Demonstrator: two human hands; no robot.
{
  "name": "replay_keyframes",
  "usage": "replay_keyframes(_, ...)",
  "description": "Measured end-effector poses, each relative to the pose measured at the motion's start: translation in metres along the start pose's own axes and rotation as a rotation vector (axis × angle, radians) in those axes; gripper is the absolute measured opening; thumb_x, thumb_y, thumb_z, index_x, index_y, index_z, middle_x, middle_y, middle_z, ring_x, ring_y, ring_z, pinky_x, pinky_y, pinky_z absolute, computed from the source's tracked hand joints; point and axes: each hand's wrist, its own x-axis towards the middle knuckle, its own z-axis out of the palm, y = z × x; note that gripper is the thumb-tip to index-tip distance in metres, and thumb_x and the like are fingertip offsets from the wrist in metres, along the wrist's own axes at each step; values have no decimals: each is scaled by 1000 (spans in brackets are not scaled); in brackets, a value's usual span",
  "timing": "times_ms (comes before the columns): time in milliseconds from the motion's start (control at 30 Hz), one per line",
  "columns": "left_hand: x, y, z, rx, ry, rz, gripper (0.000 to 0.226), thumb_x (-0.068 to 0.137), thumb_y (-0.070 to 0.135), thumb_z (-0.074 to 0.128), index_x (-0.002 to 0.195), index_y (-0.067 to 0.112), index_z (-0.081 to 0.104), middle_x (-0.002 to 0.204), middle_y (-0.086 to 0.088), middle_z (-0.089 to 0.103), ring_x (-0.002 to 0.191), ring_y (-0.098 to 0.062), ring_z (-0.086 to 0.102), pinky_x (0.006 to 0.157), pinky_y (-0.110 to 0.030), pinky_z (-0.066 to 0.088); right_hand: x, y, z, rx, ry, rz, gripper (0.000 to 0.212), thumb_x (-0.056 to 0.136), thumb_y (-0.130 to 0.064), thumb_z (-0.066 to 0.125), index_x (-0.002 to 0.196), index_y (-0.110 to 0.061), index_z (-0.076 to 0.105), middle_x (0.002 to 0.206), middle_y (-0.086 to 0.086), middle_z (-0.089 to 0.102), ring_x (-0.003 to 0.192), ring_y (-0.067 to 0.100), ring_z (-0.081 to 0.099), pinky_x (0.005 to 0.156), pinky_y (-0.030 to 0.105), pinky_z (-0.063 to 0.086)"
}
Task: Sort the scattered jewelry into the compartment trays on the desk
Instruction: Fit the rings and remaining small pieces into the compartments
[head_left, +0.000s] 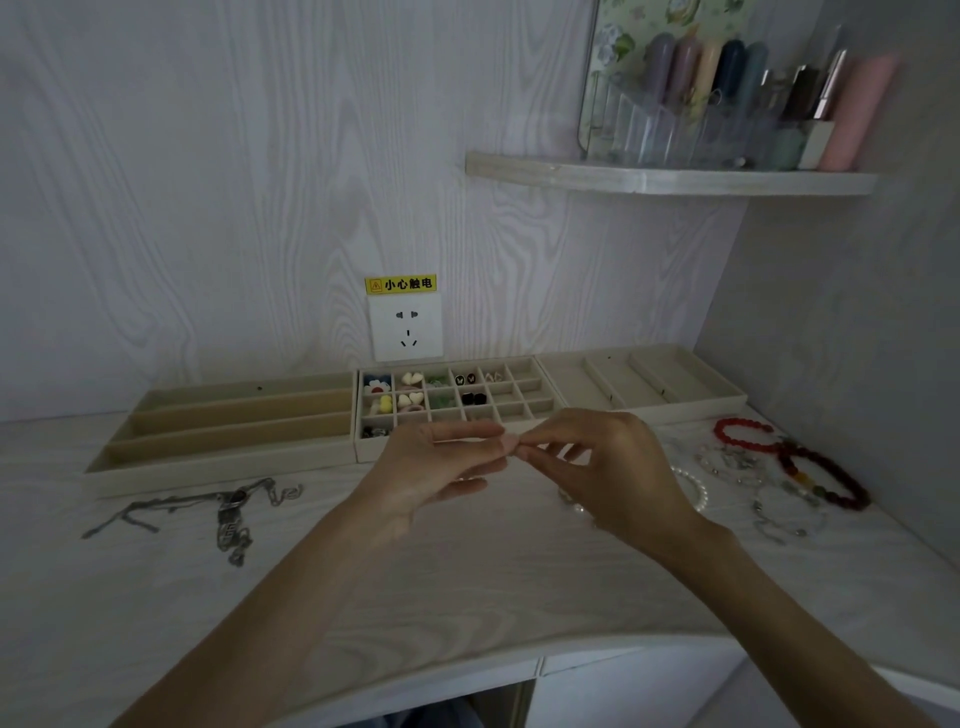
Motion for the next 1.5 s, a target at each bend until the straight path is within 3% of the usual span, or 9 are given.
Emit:
replay_keyframes(167,-4,-2,0,-15,-138,-75,35,68,37,71,97,18,74,96,4,74,82,-2,69,59,-16,51,1,-2,-1,232,27,84,16,81,-16,71,91,-27,75,80,-12,73,69,7,67,64,30,57)
replay_keyframes(367,-9,1,-2,64,-164,-18,27,79,35,67,102,22,73,96,9,74,81,3,67,60,-14,50,-3,-11,5,690,26,406,12,81,-13,66,87,-19,74,73,-1,73,59,10,63,58,19,52)
replay_keyframes(767,0,-15,-2,488,23,438,7,87,24,65,91,21,69,81,9,70,68,-5,66,50,-22,52,0,-12,7,704,22,794,15,82,-28,68,89,-15,72,76,-2,71,57,10,62,55,20,49)
replay_keyframes(933,8,-20,-3,621,87,555,3,85,32,66,84,35,67,79,21,66,74,4,63,53,-13,47,3,-15,10,606,19,759,14,78,-32,73,83,-18,75,73,-5,72,56,7,63,54,18,49)
replay_keyframes(1067,13,-19,-4,762,131,581,7,85,38,64,88,34,69,82,23,67,77,6,61,69,-15,50,6,-13,11,536,3,704,9,79,-27,72,85,-20,76,72,-10,71,55,5,64,53,15,49)
replay_keyframes(1233,26,-12,-14,902,167,560,22,84,50,60,98,36,70,84,22,68,74,8,60,66,-16,46,23,1,9,472,-2,635,9,77,-25,74,85,-21,76,73,-11,71,53,2,61,53,13,49)
replay_keyframes(1367,37,-14,-50,1024,432,514,20,87,46,59,97,34,71,81,16,67,67,2,54,55,-19,40,57,31,2,335,17,565,10,77,-23,75,85,-18,76,74,-9,71,55,-8,56,57,4,44)
replay_keyframes(1433,41,-17,-68,1073,579,501,19,88,39,60,100,29,71,86,10,69,66,-4,53,51,-17,33,77,47,4,249,-58,526,18,78,-21,74,93,-12,75,86,-4,71,66,-7,59,64,1,44)
replay_keyframes(1500,43,-20,-83,1137,676,497,20,89,36,60,102,26,71,89,4,68,74,-14,58,53,-22,37,95,61,10,155,-170,504,22,79,-20,73,98,-9,73,93,-1,69,72,-5,57,67,2,44)
